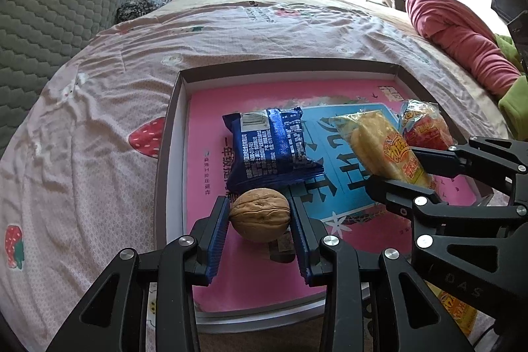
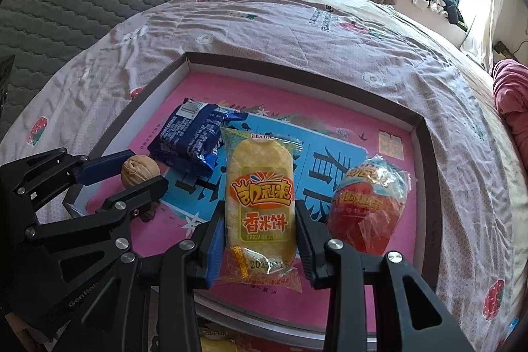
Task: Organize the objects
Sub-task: 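Lower the walnut and cake packet onto the pink book and open both grippers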
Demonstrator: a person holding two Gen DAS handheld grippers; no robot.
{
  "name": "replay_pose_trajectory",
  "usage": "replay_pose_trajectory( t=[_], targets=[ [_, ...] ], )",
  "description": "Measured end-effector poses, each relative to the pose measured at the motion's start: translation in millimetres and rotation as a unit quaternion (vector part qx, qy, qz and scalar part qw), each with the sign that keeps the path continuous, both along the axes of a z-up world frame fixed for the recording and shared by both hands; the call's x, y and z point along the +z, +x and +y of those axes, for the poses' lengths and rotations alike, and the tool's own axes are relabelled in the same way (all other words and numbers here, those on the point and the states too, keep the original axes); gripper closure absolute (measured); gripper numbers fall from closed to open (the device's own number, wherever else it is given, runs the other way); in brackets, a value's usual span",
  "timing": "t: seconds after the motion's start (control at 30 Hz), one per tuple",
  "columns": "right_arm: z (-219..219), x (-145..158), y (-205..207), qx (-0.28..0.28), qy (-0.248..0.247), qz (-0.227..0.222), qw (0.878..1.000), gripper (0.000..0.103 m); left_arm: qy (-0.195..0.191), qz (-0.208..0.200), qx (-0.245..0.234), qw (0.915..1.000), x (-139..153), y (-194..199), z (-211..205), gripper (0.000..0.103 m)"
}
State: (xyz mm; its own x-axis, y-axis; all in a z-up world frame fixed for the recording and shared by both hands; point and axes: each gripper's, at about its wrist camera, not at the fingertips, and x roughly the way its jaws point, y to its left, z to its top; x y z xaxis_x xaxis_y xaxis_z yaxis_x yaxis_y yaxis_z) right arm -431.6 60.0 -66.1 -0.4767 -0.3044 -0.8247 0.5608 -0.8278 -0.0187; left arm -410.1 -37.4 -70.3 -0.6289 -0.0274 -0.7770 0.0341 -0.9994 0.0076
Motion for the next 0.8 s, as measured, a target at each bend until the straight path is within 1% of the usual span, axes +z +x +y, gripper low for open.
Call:
replay_pose_trajectory(
  t=[0.4, 0.7, 0.8],
  targets=[
    [-1, -12, -3, -0.004, 0.01, -0.019, 1.0, 0.064, -0.004, -0.009, -0.001, 1.0, -6, -3, 0, 0.065],
    [1, -13, -6, -0.009, 0.006, -0.022, 1.0, 0.064, -0.006, -0.015, 0.003, 0.9999, -10, -4, -2, 0.065],
    [1, -13, -6, -0.008, 0.006, -0.022, 1.0, 0.064, -0.005, -0.016, 0.005, 0.9999, -10, -4, -3, 0.063]
  ],
)
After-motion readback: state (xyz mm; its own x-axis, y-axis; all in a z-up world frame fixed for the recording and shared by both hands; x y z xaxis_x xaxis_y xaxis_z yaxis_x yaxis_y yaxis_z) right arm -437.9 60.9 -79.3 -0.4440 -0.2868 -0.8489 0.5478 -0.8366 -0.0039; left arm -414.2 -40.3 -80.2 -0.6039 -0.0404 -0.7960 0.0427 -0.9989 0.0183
